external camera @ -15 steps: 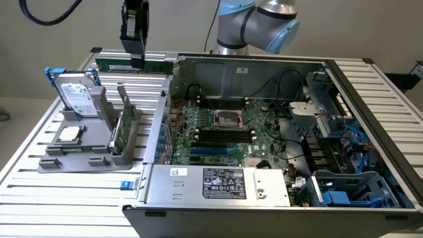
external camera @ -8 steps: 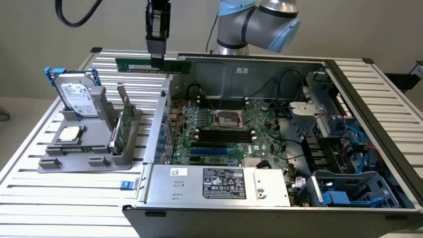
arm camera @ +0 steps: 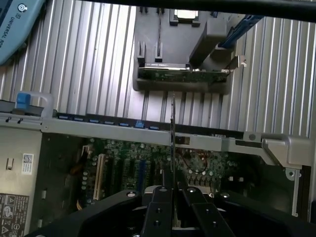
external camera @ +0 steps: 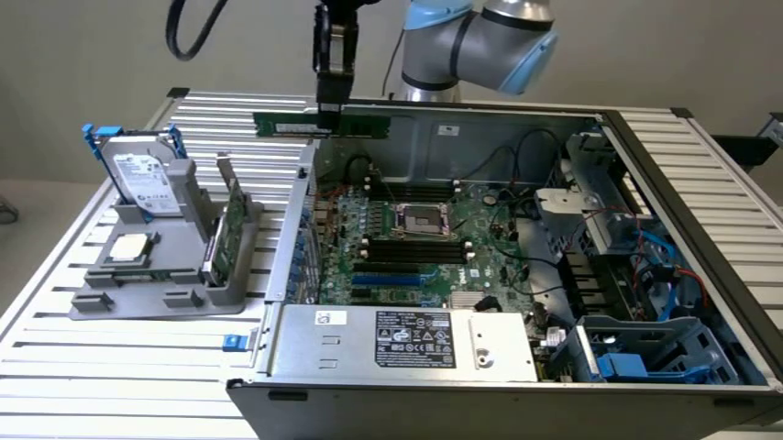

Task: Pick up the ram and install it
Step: 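Pick up the ram and move it above insertion slot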

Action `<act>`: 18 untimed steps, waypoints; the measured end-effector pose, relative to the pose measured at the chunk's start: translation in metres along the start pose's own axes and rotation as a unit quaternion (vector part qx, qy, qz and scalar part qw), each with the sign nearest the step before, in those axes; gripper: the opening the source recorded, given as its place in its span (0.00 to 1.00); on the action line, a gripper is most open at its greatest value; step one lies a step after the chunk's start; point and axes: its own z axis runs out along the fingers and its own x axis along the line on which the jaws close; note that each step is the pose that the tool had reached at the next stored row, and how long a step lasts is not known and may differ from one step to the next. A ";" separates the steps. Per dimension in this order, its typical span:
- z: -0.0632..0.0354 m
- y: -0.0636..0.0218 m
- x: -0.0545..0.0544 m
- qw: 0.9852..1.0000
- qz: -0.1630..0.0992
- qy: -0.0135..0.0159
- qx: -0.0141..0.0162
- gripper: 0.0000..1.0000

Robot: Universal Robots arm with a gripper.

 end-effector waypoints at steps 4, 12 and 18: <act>0.0013 -0.0182 0.002 1.000 0.000 -0.002 0.001 0.14; 0.0045 -0.0546 0.005 1.000 -0.001 -0.007 0.001 0.14; 0.0072 -0.0679 0.005 1.000 -0.001 -0.014 0.002 0.14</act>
